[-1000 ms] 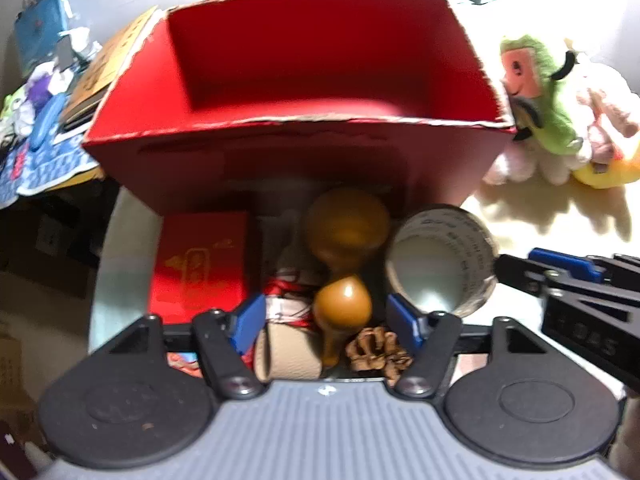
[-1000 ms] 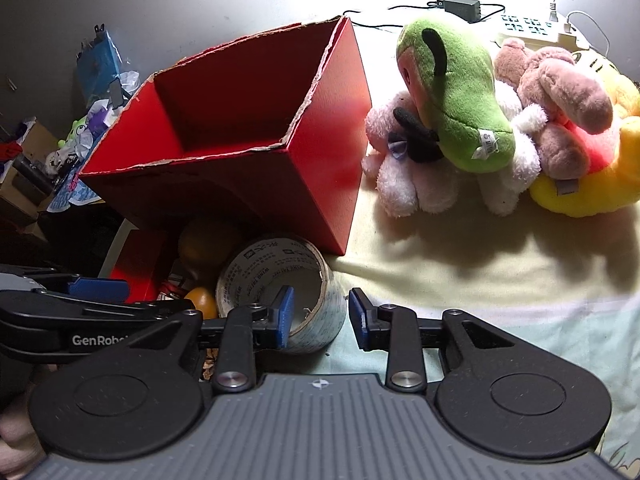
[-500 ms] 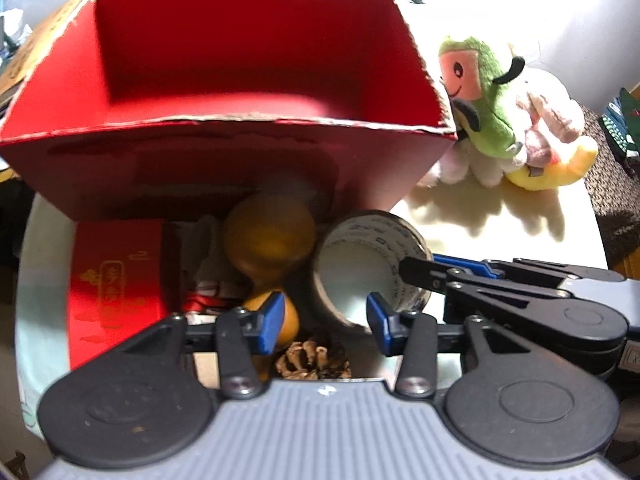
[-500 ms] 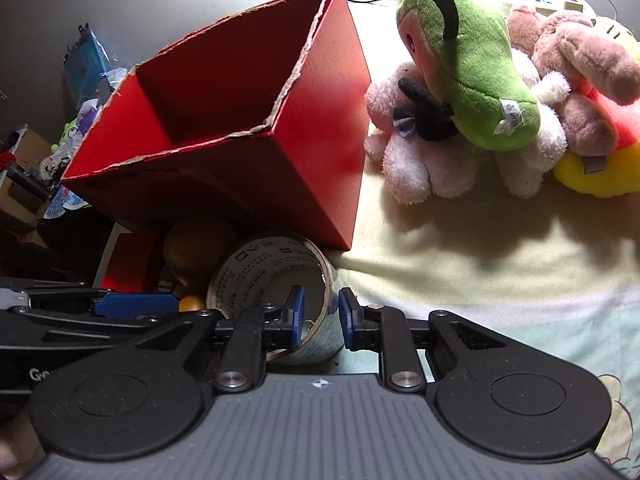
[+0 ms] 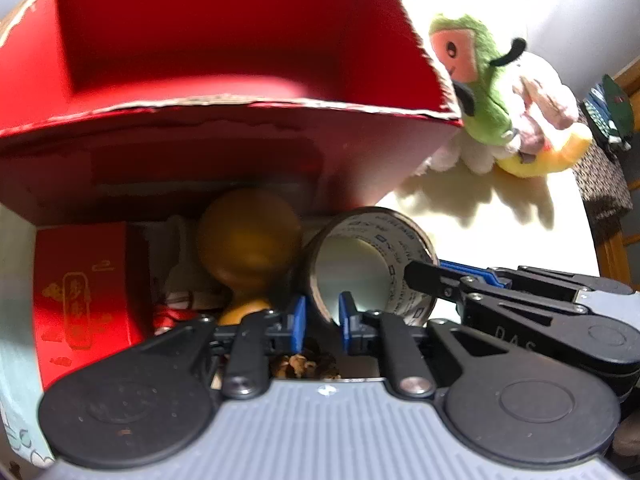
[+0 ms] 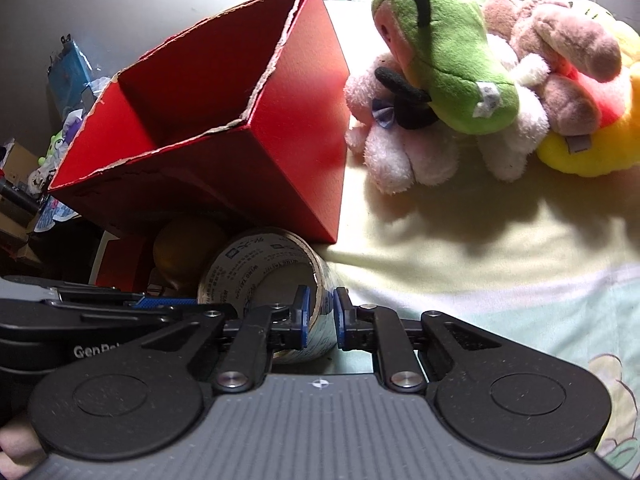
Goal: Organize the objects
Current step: 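Close the right gripper on the rim of the beige tape roll, then lift the tape roll with the right gripper and carry it over the red box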
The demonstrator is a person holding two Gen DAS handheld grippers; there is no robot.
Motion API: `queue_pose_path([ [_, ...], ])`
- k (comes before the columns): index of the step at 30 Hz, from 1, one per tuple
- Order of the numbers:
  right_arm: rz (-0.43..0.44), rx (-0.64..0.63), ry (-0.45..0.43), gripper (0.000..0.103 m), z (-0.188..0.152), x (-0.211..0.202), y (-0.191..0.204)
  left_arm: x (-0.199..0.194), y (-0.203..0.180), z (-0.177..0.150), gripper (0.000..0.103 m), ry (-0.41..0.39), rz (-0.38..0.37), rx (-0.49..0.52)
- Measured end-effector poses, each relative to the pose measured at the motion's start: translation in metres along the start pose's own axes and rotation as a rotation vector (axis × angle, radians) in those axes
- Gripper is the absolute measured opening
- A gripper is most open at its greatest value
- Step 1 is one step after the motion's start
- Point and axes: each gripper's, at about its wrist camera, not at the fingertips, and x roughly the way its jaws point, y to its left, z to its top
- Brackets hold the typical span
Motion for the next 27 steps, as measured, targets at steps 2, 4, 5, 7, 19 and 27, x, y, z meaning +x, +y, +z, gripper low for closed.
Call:
queue_pose_path([
  [2,-0.011,0.005,-0.003,0.013,-0.001,-0.006,-0.002,-0.001,-0.003,-0.001,0.013,0.009,-0.014,0.028],
  [4,-0.027,0.008,-0.006,0.013,-0.002,-0.015,-0.001,-0.004,-0.009,-0.003,0.013,0.01,-0.028,0.068],
  [5,-0.04,0.007,-0.01,0.013,-0.003,-0.021,-0.001,-0.006,-0.013,-0.004,0.013,0.007,-0.038,0.089],
  [7,-0.064,0.001,-0.032,0.013,-0.005,-0.032,0.0,-0.013,-0.021,-0.003,0.013,-0.013,-0.064,0.135],
  [19,-0.121,-0.017,-0.347,0.013,0.003,-0.123,0.024,-0.096,-0.045,0.006,0.012,-0.279,-0.175,0.344],
  [27,-0.116,-0.177,-0.526,0.013,0.045,-0.128,0.063,-0.134,-0.021,0.042,0.012,-0.435,-0.124,0.335],
])
